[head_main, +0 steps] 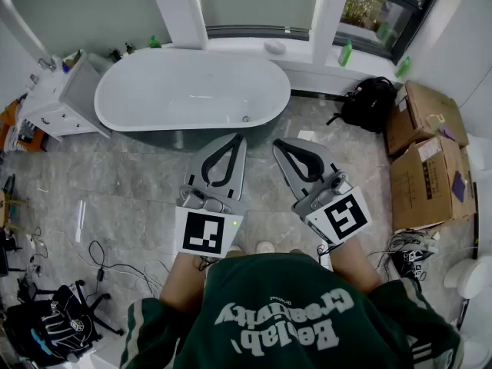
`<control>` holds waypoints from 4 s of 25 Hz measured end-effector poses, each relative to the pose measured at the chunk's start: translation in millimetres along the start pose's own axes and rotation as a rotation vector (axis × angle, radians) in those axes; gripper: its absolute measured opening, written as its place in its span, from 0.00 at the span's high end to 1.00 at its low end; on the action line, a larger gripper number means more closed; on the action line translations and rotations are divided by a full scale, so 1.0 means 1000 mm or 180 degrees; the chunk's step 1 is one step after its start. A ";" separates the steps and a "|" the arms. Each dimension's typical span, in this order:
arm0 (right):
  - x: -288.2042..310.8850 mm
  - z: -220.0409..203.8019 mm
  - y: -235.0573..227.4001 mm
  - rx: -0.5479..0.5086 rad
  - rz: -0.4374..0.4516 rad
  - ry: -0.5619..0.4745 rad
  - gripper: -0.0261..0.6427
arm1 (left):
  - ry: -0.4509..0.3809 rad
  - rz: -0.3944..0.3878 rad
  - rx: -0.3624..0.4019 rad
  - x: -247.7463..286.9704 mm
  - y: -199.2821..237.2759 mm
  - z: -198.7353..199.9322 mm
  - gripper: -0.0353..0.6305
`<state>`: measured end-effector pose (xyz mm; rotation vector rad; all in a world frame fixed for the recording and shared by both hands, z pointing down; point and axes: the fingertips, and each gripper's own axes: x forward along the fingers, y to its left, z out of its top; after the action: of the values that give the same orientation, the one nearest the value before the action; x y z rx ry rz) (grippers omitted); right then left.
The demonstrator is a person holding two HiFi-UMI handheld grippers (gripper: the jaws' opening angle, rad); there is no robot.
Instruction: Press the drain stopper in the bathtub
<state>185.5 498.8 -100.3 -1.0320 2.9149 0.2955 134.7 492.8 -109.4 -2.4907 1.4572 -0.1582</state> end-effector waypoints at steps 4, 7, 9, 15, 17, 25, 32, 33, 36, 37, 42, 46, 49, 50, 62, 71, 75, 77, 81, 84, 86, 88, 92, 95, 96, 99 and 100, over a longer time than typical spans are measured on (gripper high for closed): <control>-0.003 0.001 0.005 -0.0035 0.0010 -0.0008 0.94 | 0.0024 0.0029 -0.0060 -0.008 -0.001 -0.001 0.94; -0.007 0.003 0.005 -0.0060 0.0018 -0.0024 0.94 | 0.0044 0.0046 -0.0063 -0.011 -0.002 0.000 0.94; -0.008 0.004 0.005 -0.0084 0.0016 -0.0047 0.94 | 0.0047 0.0063 -0.0063 -0.014 -0.002 0.000 0.94; -0.014 0.007 0.003 0.0062 -0.0038 -0.0155 0.94 | 0.0042 0.0090 -0.0101 -0.021 -0.005 -0.001 0.94; -0.016 0.010 0.002 0.0081 -0.0059 -0.0200 0.94 | 0.0051 0.0100 -0.0084 -0.023 -0.006 -0.001 0.94; -0.020 0.013 0.001 0.0126 -0.0045 -0.0256 0.94 | 0.0124 0.0162 -0.0062 -0.028 -0.007 -0.004 0.94; -0.020 0.011 0.010 0.0203 -0.0003 -0.0277 0.94 | 0.0157 0.0208 -0.0077 -0.040 -0.006 -0.007 0.94; -0.020 0.012 0.011 0.0200 0.0005 -0.0282 0.94 | 0.0151 0.0216 -0.0083 -0.041 -0.005 -0.007 0.94; -0.020 0.010 0.009 0.0213 0.0015 -0.0290 0.94 | 0.0140 0.0222 -0.0106 -0.040 -0.005 -0.006 0.94; -0.019 0.009 0.008 0.0222 0.0015 -0.0286 0.94 | 0.0149 0.0224 -0.0113 -0.040 -0.004 -0.007 0.94; -0.009 -0.001 0.006 0.0222 0.0010 -0.0212 0.94 | 0.0176 0.0237 -0.0147 -0.037 0.008 -0.018 0.94; 0.003 -0.011 -0.005 0.0216 -0.0021 -0.0168 0.94 | 0.0188 0.0182 -0.0148 -0.023 0.017 -0.030 0.94; 0.019 -0.018 -0.014 0.0193 -0.0035 -0.0132 0.94 | 0.0161 0.0160 -0.0177 -0.009 0.029 -0.037 0.94; 0.025 -0.021 -0.017 0.0187 -0.0038 -0.0114 0.94 | 0.0152 0.0152 -0.0198 -0.004 0.035 -0.040 0.94; 0.155 -0.067 -0.108 0.0048 -0.0229 0.0079 0.94 | 0.0187 -0.0109 -0.0136 0.115 0.144 -0.100 0.94; 0.249 -0.098 -0.162 0.0089 -0.0383 0.0286 0.94 | 0.0272 -0.0340 -0.0185 0.198 0.227 -0.134 0.94; 0.283 -0.102 -0.180 0.0074 -0.0432 0.0325 0.94 | 0.0282 -0.0432 -0.0225 0.228 0.253 -0.144 0.94; 0.297 -0.105 -0.188 0.0069 -0.0458 0.0347 0.94 | 0.0281 -0.0482 -0.0214 0.240 0.264 -0.148 0.94; 0.316 -0.112 -0.204 0.0109 -0.0531 0.0380 0.94 | 0.0242 -0.0573 -0.0217 0.262 0.281 -0.150 0.94; 0.333 -0.106 -0.215 0.0084 -0.0615 0.0322 0.94 | 0.0194 -0.0636 -0.0196 0.276 0.292 -0.149 0.94; 0.340 -0.104 -0.221 0.0081 -0.0676 0.0281 0.94 | 0.0160 -0.0667 -0.0170 0.283 0.297 -0.148 0.94; 0.344 -0.103 -0.230 0.0052 -0.0787 0.0245 0.94 | 0.0114 -0.0692 -0.0155 0.289 0.302 -0.147 0.94; 0.351 -0.102 -0.245 0.0045 -0.0985 0.0164 0.94 | 0.0094 -0.0728 -0.0160 0.300 0.310 -0.151 0.94; 0.352 -0.102 -0.252 0.0047 -0.1047 0.0153 0.94 | 0.0091 -0.0785 -0.0181 0.308 0.311 -0.155 0.94; 0.351 -0.103 -0.254 0.0049 -0.1087 0.0156 0.94 | 0.0094 -0.0803 -0.0192 0.310 0.311 -0.156 0.94; 0.349 -0.107 -0.260 0.0080 -0.1214 0.0179 0.94 | 0.0092 -0.0835 -0.0245 0.316 0.313 -0.159 0.94; 0.349 -0.109 -0.261 0.0092 -0.1232 0.0194 0.94 | 0.0084 -0.0849 -0.0248 0.317 0.313 -0.159 0.94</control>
<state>80.5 63.6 -70.8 -1.5863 2.6760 0.2067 -6.9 44.9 -50.6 -2.7483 1.1550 -0.1863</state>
